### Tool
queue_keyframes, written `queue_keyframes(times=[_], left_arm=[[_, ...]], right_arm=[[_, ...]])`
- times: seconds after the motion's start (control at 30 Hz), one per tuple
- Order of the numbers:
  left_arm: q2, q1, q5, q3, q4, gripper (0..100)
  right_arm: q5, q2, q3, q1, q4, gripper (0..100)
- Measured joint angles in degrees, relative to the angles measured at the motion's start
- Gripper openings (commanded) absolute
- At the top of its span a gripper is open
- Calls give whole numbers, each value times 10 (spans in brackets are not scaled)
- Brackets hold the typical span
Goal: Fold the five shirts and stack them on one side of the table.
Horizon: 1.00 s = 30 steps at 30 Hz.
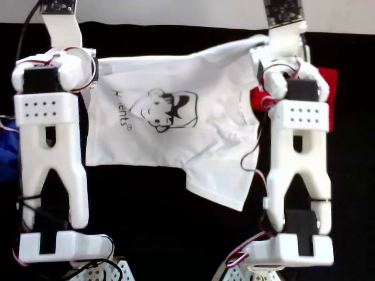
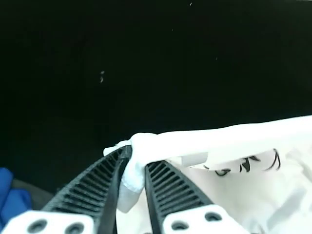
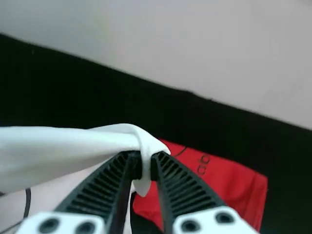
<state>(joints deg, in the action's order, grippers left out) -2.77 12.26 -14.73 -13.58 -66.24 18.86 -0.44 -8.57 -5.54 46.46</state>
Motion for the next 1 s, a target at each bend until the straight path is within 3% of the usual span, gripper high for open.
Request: queue_keyframes(times=[0.23, 0.43, 0.63, 1.0], left_arm=[[73, 0, 0, 0, 36, 8], [92, -4, 0, 0, 21, 8], [92, -26, -9, 0, -57, 8], [92, -39, -164, 0, -196, 8]], right_arm=[[0, 79, 0, 0, -1, 5], [0, 82, 0, -1, 45, 5], [0, 83, -58, -1, 185, 5], [0, 82, -175, -1, 449, 5]])
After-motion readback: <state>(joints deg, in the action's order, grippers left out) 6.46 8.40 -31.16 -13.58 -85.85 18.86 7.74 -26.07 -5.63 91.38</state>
